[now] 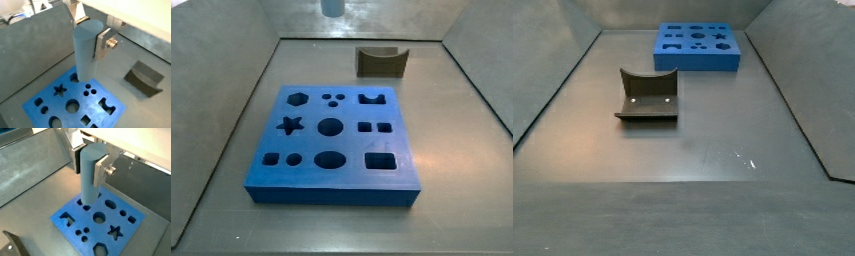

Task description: Insert the oval object.

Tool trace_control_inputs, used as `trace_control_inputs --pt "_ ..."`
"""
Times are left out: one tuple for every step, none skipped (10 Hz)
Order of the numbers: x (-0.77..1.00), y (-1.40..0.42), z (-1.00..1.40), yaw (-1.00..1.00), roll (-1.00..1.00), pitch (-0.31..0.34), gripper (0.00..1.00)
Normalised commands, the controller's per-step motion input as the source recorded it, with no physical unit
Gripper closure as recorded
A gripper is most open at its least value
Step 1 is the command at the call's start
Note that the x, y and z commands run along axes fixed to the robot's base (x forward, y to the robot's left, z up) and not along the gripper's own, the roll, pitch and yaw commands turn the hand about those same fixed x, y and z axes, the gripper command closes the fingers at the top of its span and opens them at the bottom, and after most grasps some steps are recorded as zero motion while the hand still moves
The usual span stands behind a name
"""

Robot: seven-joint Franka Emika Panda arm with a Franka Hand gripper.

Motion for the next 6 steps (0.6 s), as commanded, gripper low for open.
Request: trace_control_inputs --pt "-0.05 -0.29 -0.39 -0.81 -0.06 -0.159 1.00" --pt "-0.09 -0.38 -0.51 -0.71 -0.05 -0.200 1.00" --pt "-0.10 -0.38 -0.52 -0.71 -0.06 -0.206 1.00" --pt "-0.09 -0.44 -0.51 -0.63 -0.07 -0.184 1.00" --pt "-0.06 -0.53 -0.50 -0.56 -0.06 -0.167 1.00" --pt "-0.08 -0.49 -0.56 -0.63 -0.02 -0.196 1.00"
